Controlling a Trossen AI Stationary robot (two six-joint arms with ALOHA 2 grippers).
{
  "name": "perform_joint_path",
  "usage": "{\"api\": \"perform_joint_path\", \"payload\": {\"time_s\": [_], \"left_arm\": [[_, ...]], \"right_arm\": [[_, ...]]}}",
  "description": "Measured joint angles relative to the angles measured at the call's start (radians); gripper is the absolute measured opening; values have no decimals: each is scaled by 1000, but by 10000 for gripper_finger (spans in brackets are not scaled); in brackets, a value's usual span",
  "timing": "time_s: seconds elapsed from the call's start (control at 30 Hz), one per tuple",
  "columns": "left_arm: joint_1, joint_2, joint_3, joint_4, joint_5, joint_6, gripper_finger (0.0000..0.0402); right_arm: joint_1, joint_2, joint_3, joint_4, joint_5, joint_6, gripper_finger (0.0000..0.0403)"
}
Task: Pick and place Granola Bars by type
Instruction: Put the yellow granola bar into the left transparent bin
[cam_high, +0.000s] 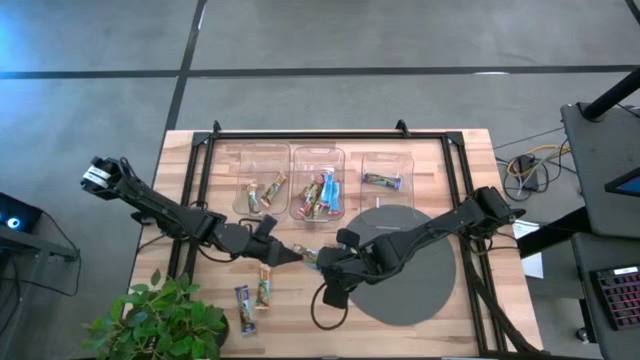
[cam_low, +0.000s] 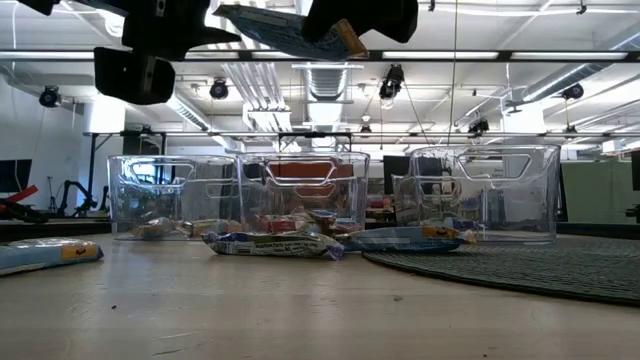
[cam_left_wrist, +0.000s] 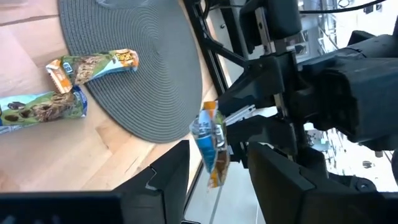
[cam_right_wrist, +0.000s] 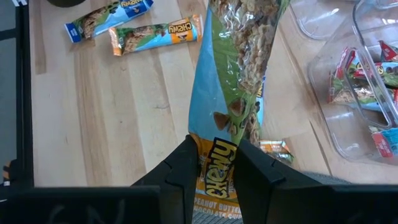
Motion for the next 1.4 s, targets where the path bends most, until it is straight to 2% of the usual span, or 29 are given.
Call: {"api": "perform_joint_path", "payload": {"time_s": [0.2, 0.8, 1.27, 1.4], "left_arm": [[4, 1, 8, 1, -1, 18, 131], [13, 71, 33, 24, 7, 3, 122], [19, 78, 38, 22, 25, 43, 56], [19, 78, 34, 17, 25, 45, 48]], "right_arm": [[0, 0, -1, 0, 0, 0, 77], [-10, 0, -1, 30, -1, -23, 77], [-10, 0, -1, 29, 0, -22, 77], [-10, 0, -1, 30, 0, -21, 85]]}}
